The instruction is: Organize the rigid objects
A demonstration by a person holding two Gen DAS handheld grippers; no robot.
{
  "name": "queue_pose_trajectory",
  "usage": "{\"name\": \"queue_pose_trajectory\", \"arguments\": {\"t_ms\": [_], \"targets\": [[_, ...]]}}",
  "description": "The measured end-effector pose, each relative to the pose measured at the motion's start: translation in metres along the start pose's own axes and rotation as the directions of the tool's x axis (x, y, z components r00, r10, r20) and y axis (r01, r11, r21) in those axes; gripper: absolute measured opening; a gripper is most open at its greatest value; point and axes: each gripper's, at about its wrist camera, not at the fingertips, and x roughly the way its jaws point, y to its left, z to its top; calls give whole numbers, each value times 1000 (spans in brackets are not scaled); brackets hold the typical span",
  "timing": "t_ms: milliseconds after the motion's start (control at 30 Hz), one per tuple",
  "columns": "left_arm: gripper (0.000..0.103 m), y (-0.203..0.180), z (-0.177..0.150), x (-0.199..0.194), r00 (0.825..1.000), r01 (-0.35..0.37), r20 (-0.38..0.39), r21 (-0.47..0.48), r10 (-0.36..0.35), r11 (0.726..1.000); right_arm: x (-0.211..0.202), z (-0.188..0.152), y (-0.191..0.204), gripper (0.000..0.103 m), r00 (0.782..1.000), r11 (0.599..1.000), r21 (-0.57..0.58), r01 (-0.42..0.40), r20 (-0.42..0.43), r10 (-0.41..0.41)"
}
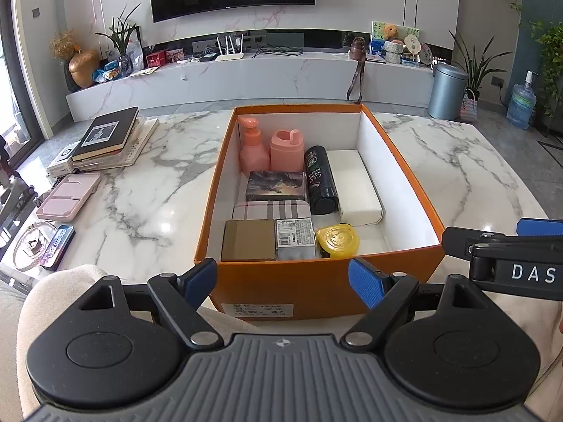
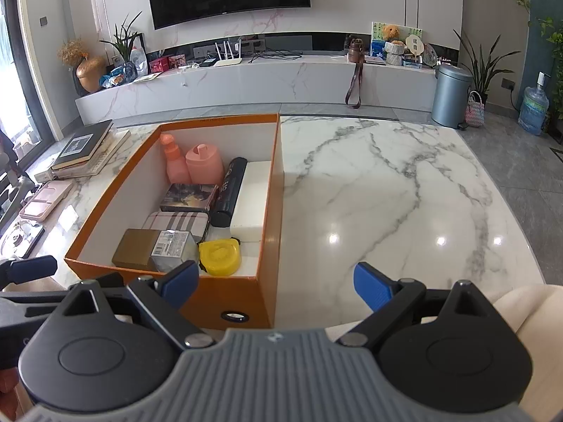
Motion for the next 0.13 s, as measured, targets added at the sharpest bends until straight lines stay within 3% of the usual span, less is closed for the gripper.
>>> {"name": "queue_pose_trajectory", "arguments": {"t_ms": [133], "targets": [[99, 0, 0, 0, 1000, -1, -2, -2, 1, 1000, 0, 0, 0, 94, 1000, 1000, 0, 0, 0, 0]]}}
